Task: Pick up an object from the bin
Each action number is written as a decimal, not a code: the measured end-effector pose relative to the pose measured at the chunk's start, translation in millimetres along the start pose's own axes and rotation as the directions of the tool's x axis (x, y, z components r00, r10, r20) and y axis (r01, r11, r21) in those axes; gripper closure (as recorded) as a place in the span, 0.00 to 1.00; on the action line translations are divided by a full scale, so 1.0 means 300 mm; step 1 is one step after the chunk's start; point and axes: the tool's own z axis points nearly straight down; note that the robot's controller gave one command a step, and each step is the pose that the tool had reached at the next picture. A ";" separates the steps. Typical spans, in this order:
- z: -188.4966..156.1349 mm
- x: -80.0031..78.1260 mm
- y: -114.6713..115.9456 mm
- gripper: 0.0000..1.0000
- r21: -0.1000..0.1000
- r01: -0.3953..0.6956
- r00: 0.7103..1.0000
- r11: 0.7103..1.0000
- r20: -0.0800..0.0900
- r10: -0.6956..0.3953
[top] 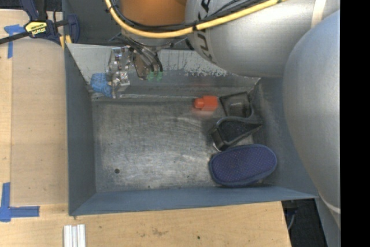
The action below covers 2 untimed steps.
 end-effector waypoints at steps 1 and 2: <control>0.008 0.003 0.000 0.00 0.001 0.000 1.000 1.000 -0.005 0.000; 0.495 0.090 -0.098 0.00 0.001 0.174 0.985 0.985 -0.016 -0.174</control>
Offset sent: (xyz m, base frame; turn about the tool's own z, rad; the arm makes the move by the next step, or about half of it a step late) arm 0.0000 0.0000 0.0000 0.0000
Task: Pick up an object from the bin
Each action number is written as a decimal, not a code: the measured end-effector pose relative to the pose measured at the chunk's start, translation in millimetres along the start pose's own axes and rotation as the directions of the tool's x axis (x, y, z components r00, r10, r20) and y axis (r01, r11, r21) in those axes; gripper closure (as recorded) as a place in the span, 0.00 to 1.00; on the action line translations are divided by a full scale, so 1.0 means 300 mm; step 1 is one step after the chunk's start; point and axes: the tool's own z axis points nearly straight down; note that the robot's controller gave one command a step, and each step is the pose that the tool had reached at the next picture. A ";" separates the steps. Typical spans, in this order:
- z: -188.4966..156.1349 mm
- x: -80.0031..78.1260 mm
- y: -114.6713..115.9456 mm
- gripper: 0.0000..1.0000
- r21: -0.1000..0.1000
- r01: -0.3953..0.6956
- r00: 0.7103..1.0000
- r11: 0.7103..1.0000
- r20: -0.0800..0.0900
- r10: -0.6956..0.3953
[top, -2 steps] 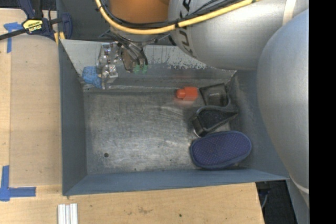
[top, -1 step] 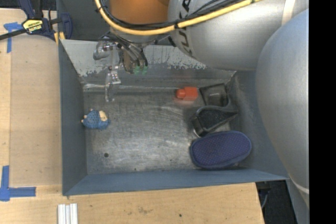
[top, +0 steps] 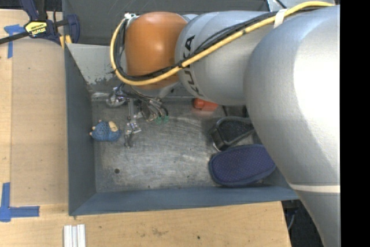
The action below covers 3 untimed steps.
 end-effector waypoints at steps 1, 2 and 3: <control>0.057 -0.037 -0.044 0.00 -0.002 -0.188 0.982 0.982 0.008 0.188; 0.118 0.169 0.161 0.00 -0.004 -0.430 0.903 0.903 0.002 0.430; 0.113 0.164 0.151 1.00 -0.003 -0.433 0.901 0.901 0.007 0.433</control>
Offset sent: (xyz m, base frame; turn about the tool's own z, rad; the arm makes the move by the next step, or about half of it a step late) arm 0.0139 -0.0081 -0.0172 0.1894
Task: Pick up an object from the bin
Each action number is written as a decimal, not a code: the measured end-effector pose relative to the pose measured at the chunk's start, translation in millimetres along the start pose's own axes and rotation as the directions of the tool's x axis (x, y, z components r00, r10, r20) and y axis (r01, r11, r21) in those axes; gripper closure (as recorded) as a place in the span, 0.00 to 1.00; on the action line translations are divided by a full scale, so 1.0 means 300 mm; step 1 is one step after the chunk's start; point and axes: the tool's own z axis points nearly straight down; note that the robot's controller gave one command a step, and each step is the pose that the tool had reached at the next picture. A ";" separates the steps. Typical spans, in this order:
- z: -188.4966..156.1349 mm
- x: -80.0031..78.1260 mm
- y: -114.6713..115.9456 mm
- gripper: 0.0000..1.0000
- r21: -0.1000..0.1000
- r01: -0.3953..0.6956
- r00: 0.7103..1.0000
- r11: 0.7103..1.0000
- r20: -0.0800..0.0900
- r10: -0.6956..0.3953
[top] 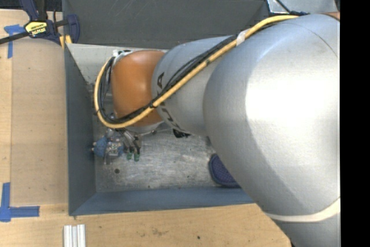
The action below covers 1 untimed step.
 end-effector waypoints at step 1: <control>-0.715 0.016 -0.034 1.00 -0.005 0.024 1.000 1.000 0.008 -0.024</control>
Offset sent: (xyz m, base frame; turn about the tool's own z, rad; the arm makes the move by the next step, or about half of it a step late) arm -0.0087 -0.0103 0.2089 -0.0242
